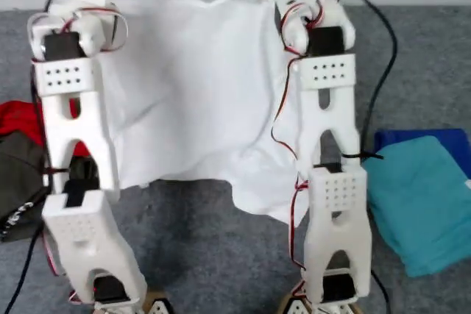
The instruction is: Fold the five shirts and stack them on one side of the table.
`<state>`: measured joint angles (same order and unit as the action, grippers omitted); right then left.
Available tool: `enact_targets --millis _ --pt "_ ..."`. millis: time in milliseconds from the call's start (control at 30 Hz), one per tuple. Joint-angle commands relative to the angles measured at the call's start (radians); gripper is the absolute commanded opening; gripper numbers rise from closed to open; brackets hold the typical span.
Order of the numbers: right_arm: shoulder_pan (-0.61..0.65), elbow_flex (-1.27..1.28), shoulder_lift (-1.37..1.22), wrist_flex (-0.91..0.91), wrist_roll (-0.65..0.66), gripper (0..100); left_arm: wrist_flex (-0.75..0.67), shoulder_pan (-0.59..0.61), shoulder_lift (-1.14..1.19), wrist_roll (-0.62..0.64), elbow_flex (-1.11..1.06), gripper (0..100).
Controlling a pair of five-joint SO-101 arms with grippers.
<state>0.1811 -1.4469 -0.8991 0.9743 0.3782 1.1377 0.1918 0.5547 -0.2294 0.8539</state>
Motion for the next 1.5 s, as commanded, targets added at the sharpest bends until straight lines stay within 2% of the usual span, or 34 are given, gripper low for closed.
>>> enact_targets --millis 0,133,233,500,633,867,1000,1133,1333,1467 --pt "-0.001 -0.094 -0.031 -0.001 0.014 1.0 0.055 0.008 0.074 -0.006 0.174 1" --pt "-0.001 -0.100 -0.042 -0.024 0.014 1.0 0.078 0.003 0.180 -0.006 0.351 1" --pt "-0.001 -0.100 -0.042 0.005 0.014 1.0 0.153 0.002 0.239 -0.006 0.456 1" --pt "0.004 -0.170 -0.039 0.536 0.012 1.0 0.491 0.008 0.295 -0.020 0.578 1" --pt "0.010 -0.233 -0.021 0.820 0.046 1.0 0.600 0.006 0.293 -0.103 0.579 1" --pt "-0.035 -0.064 0.170 0.828 0.049 1.0 0.620 0.029 0.293 -0.141 0.575 1" --pt "-0.036 0.270 0.372 0.828 0.049 1.0 0.621 0.051 0.293 -0.141 0.572 1" --pt "-0.036 0.694 0.605 0.820 0.051 1.0 0.624 0.044 0.258 -0.144 0.429 1" --pt "-0.038 1.171 0.846 0.737 0.054 1.0 0.621 -0.005 0.015 -0.206 -0.130 1" --pt "-0.036 1.401 0.957 0.648 0.051 1.0 0.615 0.015 -0.137 -0.239 -0.412 1"
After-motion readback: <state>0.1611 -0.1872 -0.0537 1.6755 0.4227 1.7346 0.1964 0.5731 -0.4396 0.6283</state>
